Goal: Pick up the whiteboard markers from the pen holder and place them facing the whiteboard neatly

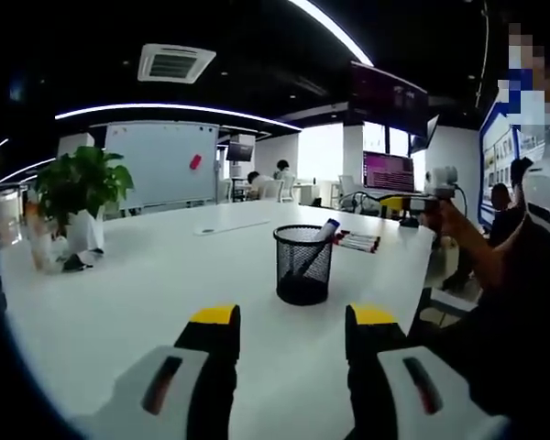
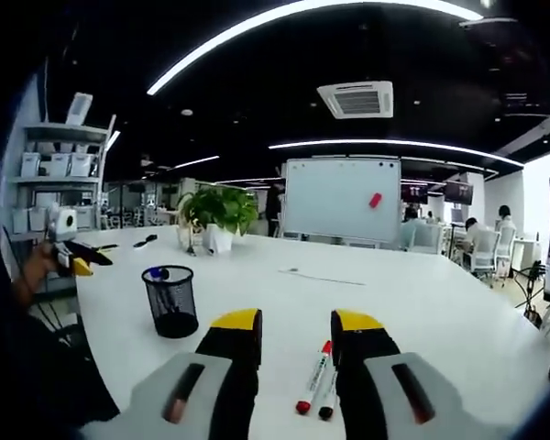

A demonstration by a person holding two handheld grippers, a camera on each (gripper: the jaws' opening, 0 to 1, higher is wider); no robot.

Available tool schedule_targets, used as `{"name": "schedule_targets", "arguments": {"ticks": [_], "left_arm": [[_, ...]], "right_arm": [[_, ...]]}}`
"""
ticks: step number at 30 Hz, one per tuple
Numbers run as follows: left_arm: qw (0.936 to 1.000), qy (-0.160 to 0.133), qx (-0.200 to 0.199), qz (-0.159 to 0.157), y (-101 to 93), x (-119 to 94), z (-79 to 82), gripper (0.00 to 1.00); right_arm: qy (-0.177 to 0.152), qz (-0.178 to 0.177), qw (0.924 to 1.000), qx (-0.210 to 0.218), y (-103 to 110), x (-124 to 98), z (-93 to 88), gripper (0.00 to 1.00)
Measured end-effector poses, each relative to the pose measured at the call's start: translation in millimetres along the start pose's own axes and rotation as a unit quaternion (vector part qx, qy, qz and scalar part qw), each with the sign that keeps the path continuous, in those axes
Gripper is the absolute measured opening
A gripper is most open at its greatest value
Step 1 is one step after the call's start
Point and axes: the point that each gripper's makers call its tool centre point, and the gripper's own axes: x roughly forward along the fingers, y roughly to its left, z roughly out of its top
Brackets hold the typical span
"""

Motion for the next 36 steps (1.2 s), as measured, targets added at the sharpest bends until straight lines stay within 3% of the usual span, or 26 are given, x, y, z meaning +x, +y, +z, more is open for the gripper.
{"name": "schedule_targets", "arguments": {"ticks": [5,12,16,21,25,31,36], "left_arm": [[0.9999,0.003,-0.011,0.003,3.8,2.2,-4.3,0.49],[0.9975,-0.054,-0.046,0.003,7.7,-1.7,14.7,0.53],[0.9970,-0.066,-0.040,0.002,7.9,-2.7,18.4,0.50],[0.9977,-0.057,-0.034,-0.016,4.0,-0.1,10.3,0.50],[0.9989,-0.039,-0.027,-0.005,6.6,1.1,3.9,0.50],[0.9983,-0.050,-0.015,0.027,14.9,-0.3,9.9,0.44],[0.9978,-0.062,-0.019,0.014,9.8,-1.0,15.4,0.44]], "right_arm": [[0.003,0.016,0.9999,-0.004,13.1,3.1,-0.9,0.33],[0.010,0.028,0.9995,-0.008,19.4,9.4,-6.4,0.33],[0.005,0.032,0.9994,-0.011,22.8,9.6,-2.0,0.33],[0.007,0.035,0.9990,-0.025,28.1,12.4,0.5,0.33],[0.004,0.028,0.9990,-0.033,27.7,14.5,3.5,0.33],[-0.001,0.034,0.9993,-0.018,32.9,17.0,7.3,0.34],[-0.010,0.060,0.9981,0.000,44.4,18.6,11.2,0.37]]}}
